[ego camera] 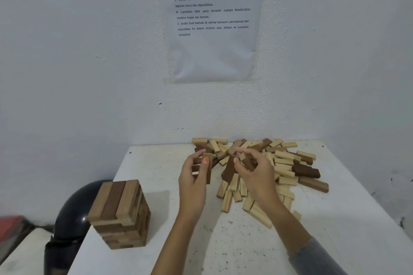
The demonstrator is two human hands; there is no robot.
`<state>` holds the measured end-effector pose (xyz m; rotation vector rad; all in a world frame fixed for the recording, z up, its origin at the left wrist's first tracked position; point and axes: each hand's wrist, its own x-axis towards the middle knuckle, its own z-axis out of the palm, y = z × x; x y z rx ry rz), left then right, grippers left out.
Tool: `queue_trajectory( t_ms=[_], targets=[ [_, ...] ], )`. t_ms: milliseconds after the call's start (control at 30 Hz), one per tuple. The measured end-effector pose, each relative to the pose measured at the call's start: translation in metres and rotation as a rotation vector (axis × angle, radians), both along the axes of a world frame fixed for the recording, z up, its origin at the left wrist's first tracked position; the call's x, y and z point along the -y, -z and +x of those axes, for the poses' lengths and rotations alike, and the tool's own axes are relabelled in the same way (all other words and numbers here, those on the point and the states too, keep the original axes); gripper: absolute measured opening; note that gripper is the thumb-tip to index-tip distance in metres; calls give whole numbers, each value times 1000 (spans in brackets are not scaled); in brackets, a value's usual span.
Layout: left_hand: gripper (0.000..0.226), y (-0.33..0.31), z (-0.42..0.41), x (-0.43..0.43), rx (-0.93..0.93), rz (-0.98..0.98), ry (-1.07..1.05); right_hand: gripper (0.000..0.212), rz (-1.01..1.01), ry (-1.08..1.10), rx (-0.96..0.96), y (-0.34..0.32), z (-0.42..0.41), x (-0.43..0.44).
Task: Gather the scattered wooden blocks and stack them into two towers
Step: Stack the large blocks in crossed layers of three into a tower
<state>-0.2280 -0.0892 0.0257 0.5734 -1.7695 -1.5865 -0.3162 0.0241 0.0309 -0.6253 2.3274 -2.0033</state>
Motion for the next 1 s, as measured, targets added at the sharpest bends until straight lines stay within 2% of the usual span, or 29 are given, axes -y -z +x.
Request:
queue_trajectory(
  t_ms=[300,533,733,867,1000],
  targets=[
    [22,19,47,-15,73,-3,31,14,-43,-38,109,15,54,-9],
    [20,45,80,-24,109,37,62,22,-12,-196,163,32,95,-13],
    [14,65,94,-32,85,128,38,22,127,-195,7,54,109,-14],
    [17,68,98,-32,113,-7,25,21,290,-155,-149,68,114,-16],
    [22,69,100,-32,172,-174,-22,24,313,-159,-177,65,118,-18]
  ],
)
